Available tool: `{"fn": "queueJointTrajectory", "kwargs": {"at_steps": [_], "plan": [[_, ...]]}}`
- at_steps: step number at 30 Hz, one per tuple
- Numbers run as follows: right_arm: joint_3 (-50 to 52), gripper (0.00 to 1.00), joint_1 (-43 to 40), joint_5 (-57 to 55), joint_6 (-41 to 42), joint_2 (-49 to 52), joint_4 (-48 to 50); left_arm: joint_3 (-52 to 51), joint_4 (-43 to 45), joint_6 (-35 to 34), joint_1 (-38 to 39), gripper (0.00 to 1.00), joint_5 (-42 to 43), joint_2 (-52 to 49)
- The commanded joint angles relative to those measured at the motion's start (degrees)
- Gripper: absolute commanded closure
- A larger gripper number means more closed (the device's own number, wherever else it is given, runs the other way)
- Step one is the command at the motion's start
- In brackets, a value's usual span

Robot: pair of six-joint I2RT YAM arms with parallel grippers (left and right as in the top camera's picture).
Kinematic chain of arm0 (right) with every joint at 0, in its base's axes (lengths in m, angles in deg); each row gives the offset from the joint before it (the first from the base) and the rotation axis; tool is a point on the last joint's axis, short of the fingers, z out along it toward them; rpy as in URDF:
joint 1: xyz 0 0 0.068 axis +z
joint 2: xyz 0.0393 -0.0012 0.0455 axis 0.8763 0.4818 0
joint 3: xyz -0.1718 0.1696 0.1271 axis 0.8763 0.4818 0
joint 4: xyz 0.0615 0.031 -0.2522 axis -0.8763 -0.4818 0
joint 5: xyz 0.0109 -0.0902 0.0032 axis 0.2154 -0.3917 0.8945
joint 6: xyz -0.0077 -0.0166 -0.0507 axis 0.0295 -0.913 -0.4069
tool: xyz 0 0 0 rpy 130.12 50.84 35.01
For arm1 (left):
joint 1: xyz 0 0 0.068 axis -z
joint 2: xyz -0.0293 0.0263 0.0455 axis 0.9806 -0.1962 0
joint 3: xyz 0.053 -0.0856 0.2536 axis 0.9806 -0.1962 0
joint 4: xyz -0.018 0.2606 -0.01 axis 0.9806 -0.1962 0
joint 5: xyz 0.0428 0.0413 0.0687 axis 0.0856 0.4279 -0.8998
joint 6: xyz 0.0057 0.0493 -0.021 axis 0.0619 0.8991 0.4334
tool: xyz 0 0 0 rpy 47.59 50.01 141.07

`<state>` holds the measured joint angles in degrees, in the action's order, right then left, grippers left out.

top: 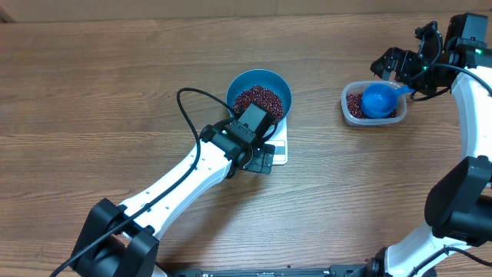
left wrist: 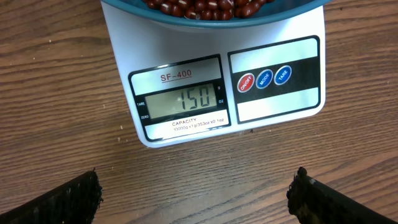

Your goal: Scoop item into bowl and weigh 150g on scale

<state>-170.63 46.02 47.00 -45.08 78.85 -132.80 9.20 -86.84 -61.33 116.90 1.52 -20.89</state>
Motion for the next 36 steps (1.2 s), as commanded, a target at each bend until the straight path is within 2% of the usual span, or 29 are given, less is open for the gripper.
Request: {"fn": "queueJointTrajectory", "kwargs": {"at_steps": [1,36], "plan": [[-0.57,0.0,0.15,0.68,0.2,-0.15,0.35,-0.11,0.02,1.07,-0.09,0.01,0.07,0.33],[-0.57,0.0,0.15,0.68,0.2,-0.15,0.35,-0.11,0.66,0.28,-0.09,0.0,0.22,0.33]]}}
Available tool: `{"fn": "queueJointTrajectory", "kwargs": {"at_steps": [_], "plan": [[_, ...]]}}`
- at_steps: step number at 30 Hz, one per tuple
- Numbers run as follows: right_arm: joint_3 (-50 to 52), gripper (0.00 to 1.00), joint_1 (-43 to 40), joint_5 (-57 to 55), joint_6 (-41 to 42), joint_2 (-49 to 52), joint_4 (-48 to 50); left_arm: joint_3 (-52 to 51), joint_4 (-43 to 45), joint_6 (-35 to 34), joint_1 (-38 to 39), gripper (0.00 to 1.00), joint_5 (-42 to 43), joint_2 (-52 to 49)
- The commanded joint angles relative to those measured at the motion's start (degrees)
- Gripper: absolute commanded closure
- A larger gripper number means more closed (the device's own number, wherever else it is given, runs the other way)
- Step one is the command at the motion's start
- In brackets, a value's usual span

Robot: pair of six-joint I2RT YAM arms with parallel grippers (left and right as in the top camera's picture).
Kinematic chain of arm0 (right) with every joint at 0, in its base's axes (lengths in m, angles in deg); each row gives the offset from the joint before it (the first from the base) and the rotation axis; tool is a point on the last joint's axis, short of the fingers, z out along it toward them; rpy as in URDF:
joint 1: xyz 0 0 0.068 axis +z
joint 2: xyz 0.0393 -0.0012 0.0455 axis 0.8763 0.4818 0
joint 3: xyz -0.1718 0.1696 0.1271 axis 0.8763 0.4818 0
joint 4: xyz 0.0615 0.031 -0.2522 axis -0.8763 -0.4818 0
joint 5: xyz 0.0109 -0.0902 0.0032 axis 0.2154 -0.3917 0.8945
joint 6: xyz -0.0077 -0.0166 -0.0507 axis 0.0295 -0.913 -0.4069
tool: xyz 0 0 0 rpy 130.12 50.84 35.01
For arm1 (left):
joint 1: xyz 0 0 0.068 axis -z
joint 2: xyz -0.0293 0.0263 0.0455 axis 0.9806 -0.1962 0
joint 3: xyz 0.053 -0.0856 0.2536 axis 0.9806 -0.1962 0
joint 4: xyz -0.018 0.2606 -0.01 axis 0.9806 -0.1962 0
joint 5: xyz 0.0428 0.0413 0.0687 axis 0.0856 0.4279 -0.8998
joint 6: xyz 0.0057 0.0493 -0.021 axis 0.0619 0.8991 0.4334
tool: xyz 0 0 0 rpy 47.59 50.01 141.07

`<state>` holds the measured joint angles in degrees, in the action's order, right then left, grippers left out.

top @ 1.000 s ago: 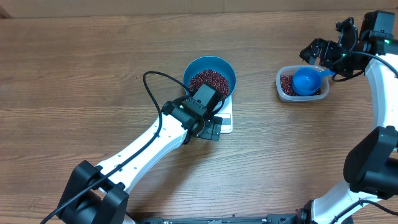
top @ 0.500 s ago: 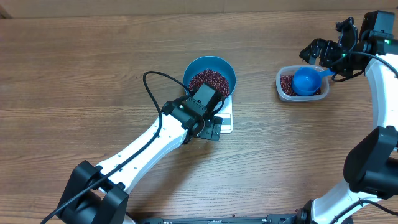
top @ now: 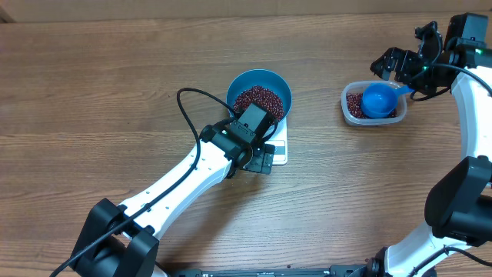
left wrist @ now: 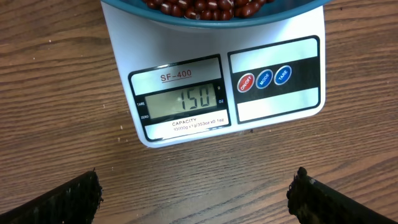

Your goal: Scoop item into bowl and weigh 150g on scale

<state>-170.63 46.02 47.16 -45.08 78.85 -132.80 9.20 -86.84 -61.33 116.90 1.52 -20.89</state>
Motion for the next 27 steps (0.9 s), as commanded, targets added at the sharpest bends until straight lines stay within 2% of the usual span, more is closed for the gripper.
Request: {"fn": "queueJointTrajectory", "kwargs": {"at_steps": [1,27], "plan": [[-0.57,0.0,0.15,0.52,0.2,-0.15,0.35,-0.11,1.68,0.11,-0.09,0.01,0.26,0.33],[-0.57,0.0,0.15,0.52,0.2,-0.13,0.35,-0.11,3.3,0.17,-0.09,0.01,0.26,0.33]]}}
